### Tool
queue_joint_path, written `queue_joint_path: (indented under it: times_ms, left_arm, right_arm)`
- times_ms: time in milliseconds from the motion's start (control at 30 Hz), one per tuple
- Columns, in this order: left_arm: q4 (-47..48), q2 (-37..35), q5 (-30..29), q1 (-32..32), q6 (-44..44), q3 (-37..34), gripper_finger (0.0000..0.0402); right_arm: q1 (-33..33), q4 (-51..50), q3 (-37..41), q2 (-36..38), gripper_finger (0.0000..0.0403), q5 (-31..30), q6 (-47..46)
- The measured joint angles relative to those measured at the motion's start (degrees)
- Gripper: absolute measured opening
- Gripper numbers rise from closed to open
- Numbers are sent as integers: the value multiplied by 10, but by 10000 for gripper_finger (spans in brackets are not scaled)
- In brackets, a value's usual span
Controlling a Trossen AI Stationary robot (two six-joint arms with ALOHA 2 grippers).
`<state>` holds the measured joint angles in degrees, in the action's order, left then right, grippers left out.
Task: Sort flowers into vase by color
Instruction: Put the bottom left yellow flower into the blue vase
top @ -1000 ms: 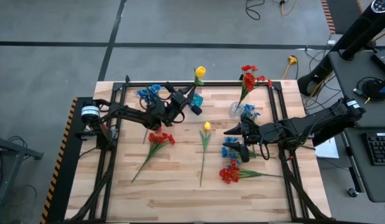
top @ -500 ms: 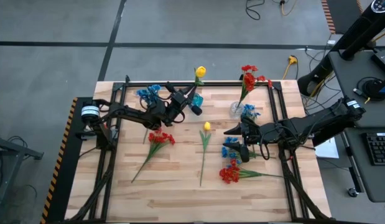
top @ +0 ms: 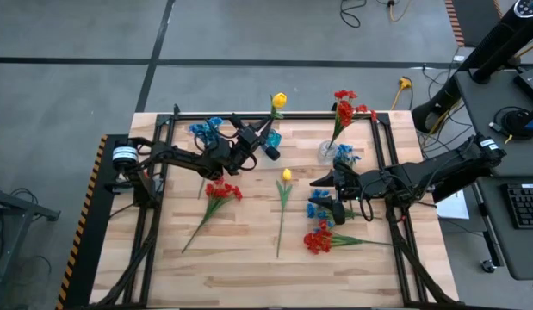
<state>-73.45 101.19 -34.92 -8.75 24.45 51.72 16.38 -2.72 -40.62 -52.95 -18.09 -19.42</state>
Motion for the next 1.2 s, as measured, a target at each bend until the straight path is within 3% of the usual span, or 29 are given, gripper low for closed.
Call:
queue_joint_path:
  times_ms: [733, 1200]
  left_arm:
    - [-5, 0, 0, -12, -27, 0, 7]
    - [17, 0, -2, -8, -27, 0, 79]
  right_arm:
    - [0, 0, 0, 0, 240, 0, 0]
    - [0, 0, 0, 0, 240, 0, 0]
